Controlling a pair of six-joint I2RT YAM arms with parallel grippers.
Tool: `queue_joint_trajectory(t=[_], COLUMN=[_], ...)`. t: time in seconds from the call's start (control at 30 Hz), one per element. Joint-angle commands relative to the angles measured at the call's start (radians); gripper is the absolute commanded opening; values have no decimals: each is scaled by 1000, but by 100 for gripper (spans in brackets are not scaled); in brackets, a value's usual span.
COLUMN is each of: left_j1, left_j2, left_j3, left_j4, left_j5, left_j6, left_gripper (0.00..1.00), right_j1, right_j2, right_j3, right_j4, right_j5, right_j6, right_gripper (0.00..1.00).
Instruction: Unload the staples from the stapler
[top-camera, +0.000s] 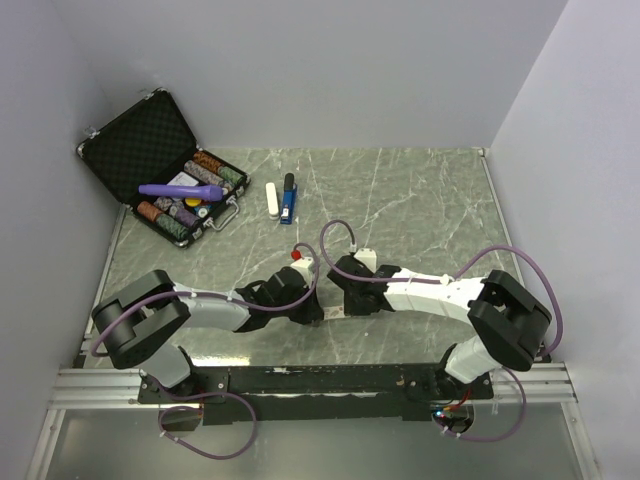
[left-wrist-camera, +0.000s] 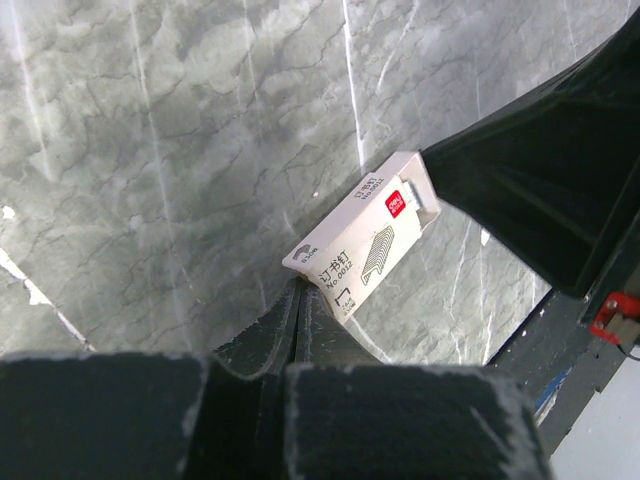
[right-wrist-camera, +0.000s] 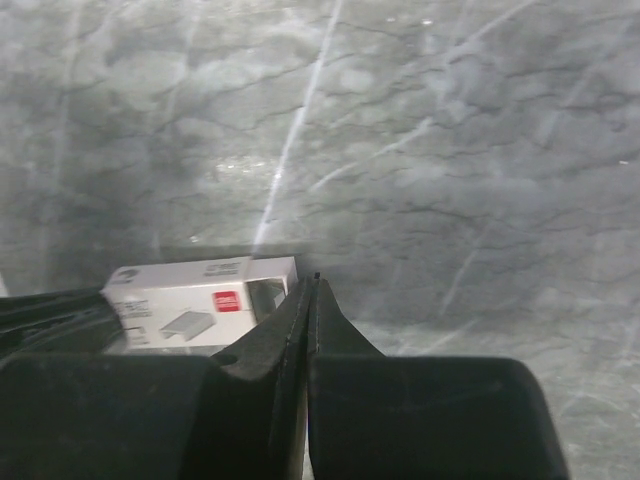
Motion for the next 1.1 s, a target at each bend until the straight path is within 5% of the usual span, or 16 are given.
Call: queue_joint_trajectory(t=[0.0,0.53,0.8,1.07], left_j1=[-13,-19,-21,-21], left_j2=[30,36,26,-27], left_j3=[12,18,31,38], left_j4=[-33,-27,-58,-116], left_j5=[4,3,-33,-79], left_j6=[23,23,34,54], left_gripper=[1,1,1,14], right_j1=[6,30,29,-6], right_j2=[-11,12,-40,-110], right_j3=[5,22,34,-6], right_j4=[57,138,62,14], right_j5=[-38,-155,-63,0], right_j6=[-13,-73,-98,-101], right_gripper=[0,0,1,9])
